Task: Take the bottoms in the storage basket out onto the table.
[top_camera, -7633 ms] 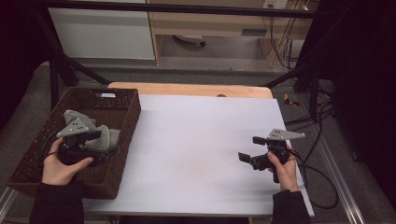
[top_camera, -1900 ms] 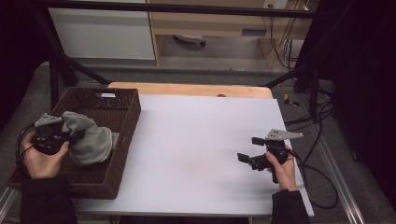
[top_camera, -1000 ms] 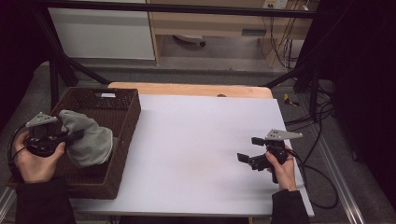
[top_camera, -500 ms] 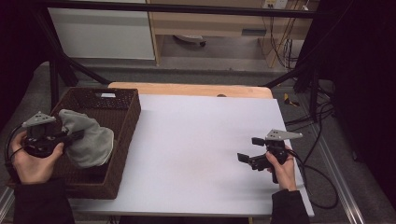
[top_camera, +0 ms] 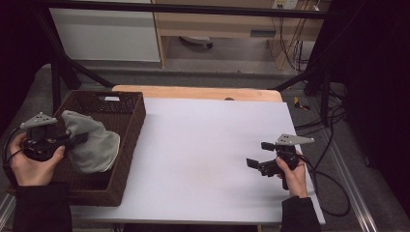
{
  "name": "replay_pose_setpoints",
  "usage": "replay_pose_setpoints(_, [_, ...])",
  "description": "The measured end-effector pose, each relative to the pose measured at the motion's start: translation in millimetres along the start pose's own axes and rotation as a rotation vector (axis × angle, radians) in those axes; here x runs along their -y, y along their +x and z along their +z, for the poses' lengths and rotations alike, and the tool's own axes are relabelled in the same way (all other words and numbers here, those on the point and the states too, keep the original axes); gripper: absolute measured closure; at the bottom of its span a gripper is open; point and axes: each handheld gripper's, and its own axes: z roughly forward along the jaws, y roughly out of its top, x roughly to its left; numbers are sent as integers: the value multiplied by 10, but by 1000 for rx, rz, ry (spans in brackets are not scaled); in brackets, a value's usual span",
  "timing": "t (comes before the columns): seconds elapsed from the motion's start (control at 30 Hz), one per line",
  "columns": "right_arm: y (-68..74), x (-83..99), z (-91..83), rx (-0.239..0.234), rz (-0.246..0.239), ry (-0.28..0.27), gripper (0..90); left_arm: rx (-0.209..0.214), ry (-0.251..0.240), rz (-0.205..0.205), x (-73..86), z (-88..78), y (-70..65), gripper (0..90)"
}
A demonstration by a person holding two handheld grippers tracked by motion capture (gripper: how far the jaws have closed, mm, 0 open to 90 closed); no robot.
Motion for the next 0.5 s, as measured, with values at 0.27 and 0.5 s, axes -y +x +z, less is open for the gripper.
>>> replay_pose_setpoints(0.27, [1, 1, 4, 0, 1, -1, 7, 9, -1, 7, -51, -77, -6, 751])
replay_pose_setpoints(0.5, [3, 2, 5, -1, 1, 1, 7, 25, -6, 10, -94, -170, 3, 751])
